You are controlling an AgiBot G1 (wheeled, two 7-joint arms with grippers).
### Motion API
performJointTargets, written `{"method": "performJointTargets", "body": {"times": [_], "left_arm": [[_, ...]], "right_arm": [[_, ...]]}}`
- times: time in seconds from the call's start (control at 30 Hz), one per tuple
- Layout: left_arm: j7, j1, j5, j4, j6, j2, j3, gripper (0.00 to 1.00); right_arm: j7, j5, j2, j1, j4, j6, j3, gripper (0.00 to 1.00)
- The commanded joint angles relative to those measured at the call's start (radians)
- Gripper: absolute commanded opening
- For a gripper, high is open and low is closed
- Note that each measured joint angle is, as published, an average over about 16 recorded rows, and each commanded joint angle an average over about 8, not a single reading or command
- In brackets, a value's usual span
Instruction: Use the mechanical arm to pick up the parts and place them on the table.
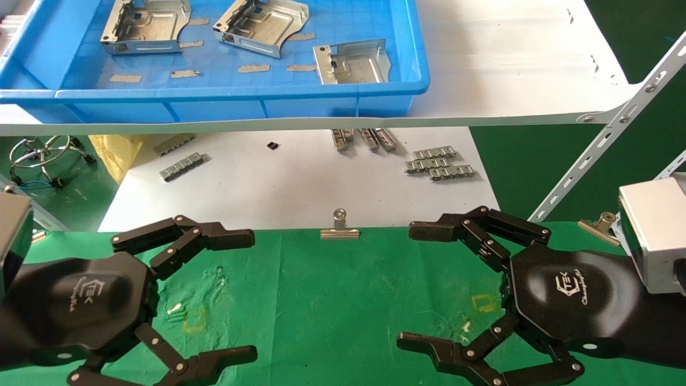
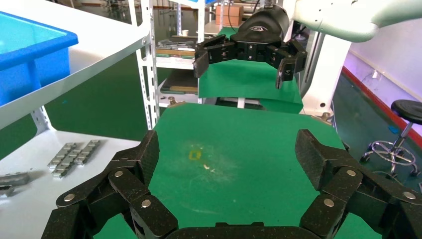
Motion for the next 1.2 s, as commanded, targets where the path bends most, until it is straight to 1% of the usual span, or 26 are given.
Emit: {"method": "performJointTargets", "body": {"times": [0.03,0.77,1.03,1.2], "left_arm": [[0.0,0.0,0.0,0.0,0.0,0.0,0.0,1.0],[0.0,0.0,0.0,0.0,0.0,0.0,0.0,1.0],[0.0,0.0,0.0,0.0,0.0,0.0,0.0,1.0],[0.0,0.0,0.0,0.0,0.0,0.0,0.0,1.0]], "right_arm": [[0.0,0.0,0.0,0.0,0.0,0.0,0.0,1.0],[0.0,0.0,0.0,0.0,0.0,0.0,0.0,1.0],[0.0,0.0,0.0,0.0,0.0,0.0,0.0,0.0],[0.0,0.0,0.0,0.0,0.0,0.0,0.0,0.0]]}}
